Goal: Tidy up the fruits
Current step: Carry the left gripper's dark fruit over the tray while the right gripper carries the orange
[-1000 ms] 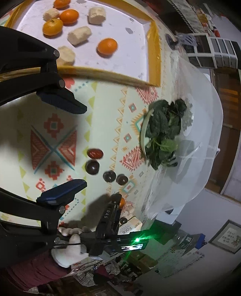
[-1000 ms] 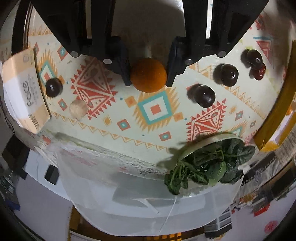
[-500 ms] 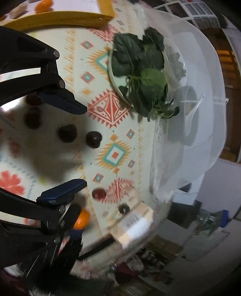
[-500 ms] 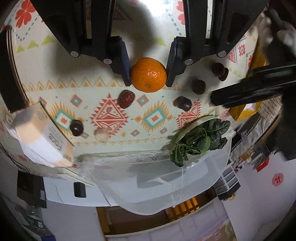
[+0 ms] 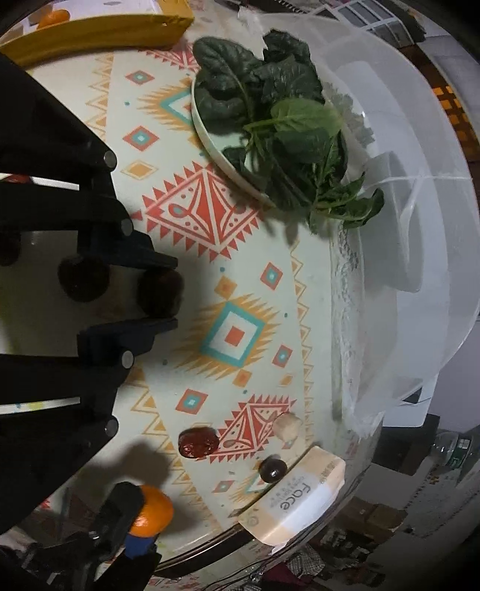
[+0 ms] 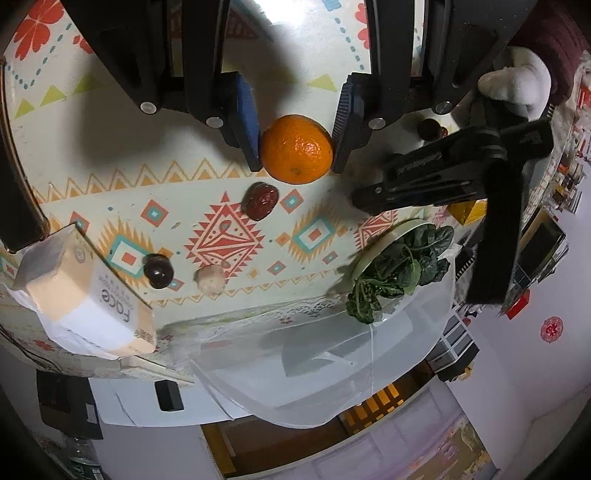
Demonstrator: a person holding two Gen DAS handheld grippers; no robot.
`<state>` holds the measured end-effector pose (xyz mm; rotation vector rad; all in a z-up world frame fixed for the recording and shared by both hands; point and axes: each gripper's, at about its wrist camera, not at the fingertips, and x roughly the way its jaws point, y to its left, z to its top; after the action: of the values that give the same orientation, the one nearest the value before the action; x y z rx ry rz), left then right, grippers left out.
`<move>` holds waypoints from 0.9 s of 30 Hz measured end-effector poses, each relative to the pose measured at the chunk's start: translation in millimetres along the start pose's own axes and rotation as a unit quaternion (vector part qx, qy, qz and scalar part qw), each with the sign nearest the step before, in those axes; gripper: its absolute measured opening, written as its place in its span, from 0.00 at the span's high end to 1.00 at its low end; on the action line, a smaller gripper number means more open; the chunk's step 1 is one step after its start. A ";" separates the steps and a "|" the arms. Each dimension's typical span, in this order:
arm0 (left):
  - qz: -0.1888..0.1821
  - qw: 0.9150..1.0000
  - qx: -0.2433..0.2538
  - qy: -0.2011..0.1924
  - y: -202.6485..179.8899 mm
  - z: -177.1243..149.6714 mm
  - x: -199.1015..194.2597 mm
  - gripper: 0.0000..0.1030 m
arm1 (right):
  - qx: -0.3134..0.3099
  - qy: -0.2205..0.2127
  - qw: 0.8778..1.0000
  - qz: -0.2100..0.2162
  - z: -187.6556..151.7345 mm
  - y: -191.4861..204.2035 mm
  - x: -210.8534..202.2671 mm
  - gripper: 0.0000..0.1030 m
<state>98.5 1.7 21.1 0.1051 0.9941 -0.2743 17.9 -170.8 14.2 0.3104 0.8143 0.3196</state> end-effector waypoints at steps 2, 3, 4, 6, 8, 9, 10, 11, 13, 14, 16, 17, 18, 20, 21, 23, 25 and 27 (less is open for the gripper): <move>-0.008 1.000 -0.011 -0.011 5.0 -4.1 -14.4 0.77 | 0.004 -0.002 1.000 -0.005 -0.5 -2.2 0.5 0.61; -0.010 1.000 -0.015 -0.015 7.2 -5.6 -20.9 0.77 | 0.005 -0.003 1.000 -0.005 -0.7 -2.7 0.5 0.61; -0.016 0.999 -0.023 -0.026 13.9 -10.4 -35.6 0.77 | 0.004 -0.005 1.000 -0.007 -1.1 -2.6 0.0 0.61; -0.022 0.998 -0.037 -0.039 25.0 -16.8 -55.5 0.77 | -0.003 -0.012 1.000 -0.014 -2.7 2.2 -2.0 0.61; -0.031 0.996 -0.063 -0.057 47.9 -28.4 -87.2 0.77 | -0.016 -0.014 0.999 -0.025 -3.8 12.7 -3.0 0.61; -0.033 0.995 -0.070 -0.063 56.1 -32.2 -96.6 0.77 | -0.024 -0.015 0.999 -0.027 -4.5 18.8 -3.8 0.61; -0.030 0.994 -0.081 -0.073 69.9 -38.9 -112.5 0.77 | -0.034 -0.015 0.999 -0.027 -5.4 27.8 -4.9 0.61; -0.024 0.993 -0.089 -0.079 81.1 -43.9 -123.4 0.77 | -0.043 -0.014 0.999 -0.020 -6.5 40.9 -6.4 0.61; -0.014 0.989 -0.112 -0.094 114.4 -57.2 -149.5 0.77 | -0.055 -0.012 0.998 -0.004 -8.6 64.4 -8.0 0.61; -0.007 0.988 -0.122 -0.099 127.9 -61.6 -157.7 0.77 | -0.067 -0.009 0.998 0.010 -10.1 84.0 -8.7 0.61; 0.015 0.983 -0.147 -0.109 162.8 -73.6 -176.4 0.77 | -0.090 -0.005 0.996 0.029 -12.3 116.0 -8.6 0.61; 0.024 0.980 -0.162 -0.112 181.9 -80.6 -182.8 0.77 | -0.102 -0.002 0.994 0.040 -13.2 133.7 -8.1 0.61; 0.030 0.977 -0.177 -0.112 197.7 -86.8 -186.4 0.77 | -0.114 0.002 0.992 0.053 -13.7 153.7 -6.3 0.61; 0.036 0.973 -0.198 -0.109 220.8 -97.4 -187.0 0.77 | -0.132 0.015 0.988 0.080 -14.7 188.5 0.0 0.61; 0.037 0.972 -0.209 -0.105 233.8 -102.7 -185.6 0.77 | -0.138 0.029 0.985 0.100 -15.1 209.8 7.5 0.61; 0.043 0.969 -0.226 -0.093 258.1 -112.2 -177.5 0.77 | -0.144 0.051 0.981 0.122 -16.7 237.8 22.9 0.61; 0.048 0.966 -0.239 -0.086 273.5 -120.2 -168.4 0.77 | -0.160 0.071 0.976 0.130 -20.2 267.6 43.2 0.61; 0.047 0.963 -0.253 -0.079 290.6 -125.1 -163.2 0.77 | -0.177 0.087 0.972 0.130 -27.1 290.2 61.0 0.61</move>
<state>-6.9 336.7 79.1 -0.3308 0.8700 0.0630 -9.0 120.6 69.5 0.0527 0.8731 0.7357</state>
